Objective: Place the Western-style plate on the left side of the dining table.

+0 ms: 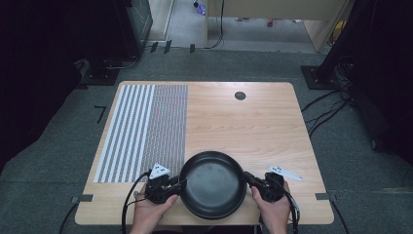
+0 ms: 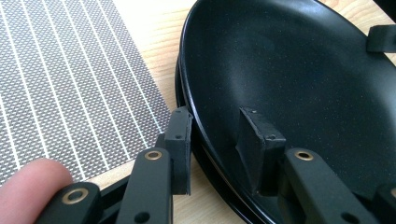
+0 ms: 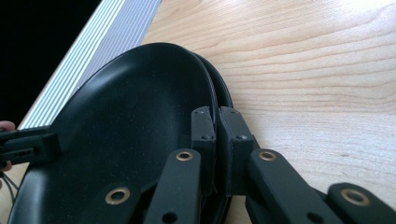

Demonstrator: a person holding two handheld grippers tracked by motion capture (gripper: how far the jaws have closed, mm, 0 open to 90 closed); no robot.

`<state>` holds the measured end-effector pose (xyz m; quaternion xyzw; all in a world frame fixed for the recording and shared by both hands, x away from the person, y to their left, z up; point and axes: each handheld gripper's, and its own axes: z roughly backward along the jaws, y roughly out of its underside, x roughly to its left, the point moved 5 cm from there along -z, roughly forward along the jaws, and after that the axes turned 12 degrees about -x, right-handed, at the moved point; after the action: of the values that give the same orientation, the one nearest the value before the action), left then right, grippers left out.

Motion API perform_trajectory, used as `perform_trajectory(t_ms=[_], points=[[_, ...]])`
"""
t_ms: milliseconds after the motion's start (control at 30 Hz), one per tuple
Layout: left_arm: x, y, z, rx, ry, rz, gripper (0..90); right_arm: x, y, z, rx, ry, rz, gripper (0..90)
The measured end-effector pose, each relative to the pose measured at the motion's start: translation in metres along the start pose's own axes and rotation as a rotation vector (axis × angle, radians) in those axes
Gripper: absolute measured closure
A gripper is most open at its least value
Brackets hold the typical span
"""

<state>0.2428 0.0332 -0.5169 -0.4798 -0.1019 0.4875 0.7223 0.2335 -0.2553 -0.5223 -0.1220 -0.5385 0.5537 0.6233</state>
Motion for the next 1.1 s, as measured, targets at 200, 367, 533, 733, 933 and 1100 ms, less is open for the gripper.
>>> perform_trajectory(t_ms=[200, 367, 533, 733, 933, 1100], points=[[0.002, -0.001, 0.002, 0.000, 0.010, 0.016, 66.6, -0.003, 0.001, -0.002, -0.008, -0.033, -0.051, 86.8], [0.003, -0.003, 0.004, -0.003, 0.007, 0.024, 67.4, -0.003, 0.002, -0.004, -0.015, -0.049, -0.077, 86.9], [0.009, -0.008, 0.010, -0.017, -0.004, 0.035, 68.1, 0.001, 0.005, -0.007, -0.006, -0.067, -0.083, 86.6], [0.014, -0.012, 0.018, -0.022, -0.009, 0.018, 70.2, 0.008, 0.011, -0.012, -0.001, -0.088, -0.088, 86.1], [0.015, -0.011, 0.019, -0.010, 0.004, 0.016, 70.5, 0.009, 0.014, -0.015, 0.011, -0.077, -0.069, 83.2], [0.015, -0.010, 0.020, -0.003, 0.012, 0.011, 70.9, 0.008, 0.016, -0.016, 0.019, -0.069, -0.101, 82.6]])
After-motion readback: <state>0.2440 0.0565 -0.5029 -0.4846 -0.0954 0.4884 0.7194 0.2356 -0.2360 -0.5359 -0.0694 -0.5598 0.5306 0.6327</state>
